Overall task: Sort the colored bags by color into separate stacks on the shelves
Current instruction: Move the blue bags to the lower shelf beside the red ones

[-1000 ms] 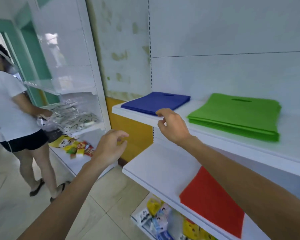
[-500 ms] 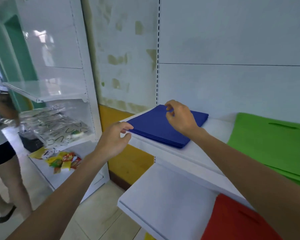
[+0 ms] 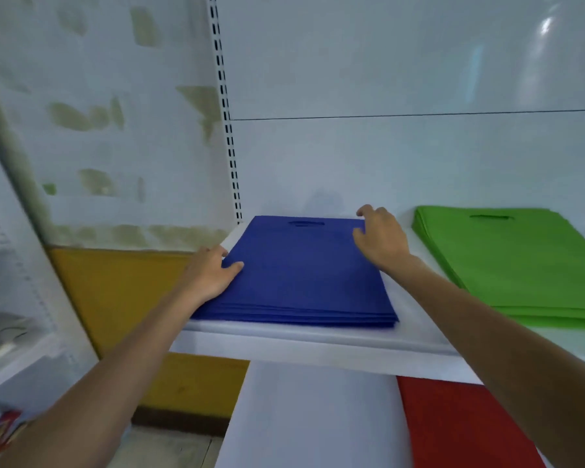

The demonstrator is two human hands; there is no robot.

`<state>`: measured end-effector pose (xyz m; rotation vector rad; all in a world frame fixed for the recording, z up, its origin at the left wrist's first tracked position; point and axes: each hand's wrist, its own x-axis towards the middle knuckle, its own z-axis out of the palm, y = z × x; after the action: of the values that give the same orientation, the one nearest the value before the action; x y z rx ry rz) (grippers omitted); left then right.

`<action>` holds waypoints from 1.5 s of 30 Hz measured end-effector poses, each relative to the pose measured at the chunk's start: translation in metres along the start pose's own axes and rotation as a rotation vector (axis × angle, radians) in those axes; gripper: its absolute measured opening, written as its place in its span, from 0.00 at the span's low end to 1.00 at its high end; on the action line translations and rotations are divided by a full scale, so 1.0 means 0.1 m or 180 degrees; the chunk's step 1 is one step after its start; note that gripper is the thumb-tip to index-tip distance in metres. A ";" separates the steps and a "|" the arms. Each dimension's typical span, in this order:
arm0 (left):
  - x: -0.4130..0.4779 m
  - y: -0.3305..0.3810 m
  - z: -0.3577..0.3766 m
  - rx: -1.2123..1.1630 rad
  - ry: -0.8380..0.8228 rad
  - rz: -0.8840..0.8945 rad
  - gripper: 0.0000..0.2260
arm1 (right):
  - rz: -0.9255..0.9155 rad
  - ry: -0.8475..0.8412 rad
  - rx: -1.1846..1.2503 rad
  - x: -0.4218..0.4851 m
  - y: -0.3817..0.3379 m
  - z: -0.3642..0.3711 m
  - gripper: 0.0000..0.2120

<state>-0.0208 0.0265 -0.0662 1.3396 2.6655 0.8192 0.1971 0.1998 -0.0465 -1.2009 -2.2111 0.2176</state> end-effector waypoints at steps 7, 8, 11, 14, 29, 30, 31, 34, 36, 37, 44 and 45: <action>0.17 -0.05 0.07 -0.0444 0.0512 0.0273 0.17 | 0.1096 -0.0202 0.0341 -0.11 0.07 0.15 0.15; 0.17 -0.05 0.07 -0.0509 0.0607 0.0323 0.16 | 0.1129 -0.0081 0.0431 -0.11 0.08 0.15 0.16; 0.15 -0.04 0.06 -0.0658 0.0766 0.0536 0.12 | 0.1066 0.0211 0.0552 -0.14 0.09 0.17 0.13; 0.13 -0.02 0.06 -0.0750 0.0795 0.0725 0.13 | 0.0769 0.0345 0.0345 -0.16 0.08 0.17 0.06; -0.34 0.95 0.04 -0.1050 0.1019 0.1878 0.13 | -0.0151 0.1530 0.0254 -0.66 0.60 -1.10 0.18; -0.43 1.15 0.11 -0.1164 0.0963 0.1955 0.13 | -0.0039 0.1601 0.0169 -0.79 0.78 -1.26 0.17; -0.53 1.37 0.19 -0.1265 0.0905 0.2043 0.13 | 0.0089 0.1664 0.0100 -0.92 0.97 -1.42 0.16; -0.88 2.10 0.51 -0.1483 0.0672 0.2376 0.12 | 0.0494 0.1889 -0.0097 -1.42 1.59 -2.02 0.14; -1.17 2.61 0.76 -0.1615 0.0468 0.2637 0.12 | 0.0797 0.2053 -0.0237 -1.83 1.98 -2.43 0.14; -1.34 2.87 0.90 -0.1690 0.0366 0.2746 0.13 | 0.0918 0.2101 -0.0327 -2.06 2.17 -2.62 0.14; -2.70 4.27 1.97 -0.2119 -0.0552 0.3360 0.15 | 0.1812 0.2081 -0.0968 -3.80 3.37 -3.56 0.14; -2.90 4.42 2.12 -0.2154 -0.0726 0.3410 0.15 | 0.1977 0.2049 -0.1033 -4.04 3.50 -3.66 0.14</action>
<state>0.5417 0.1135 -0.0924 2.3354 1.1331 1.3171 0.8211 0.0251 -0.0712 -1.8066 -1.3085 -0.2669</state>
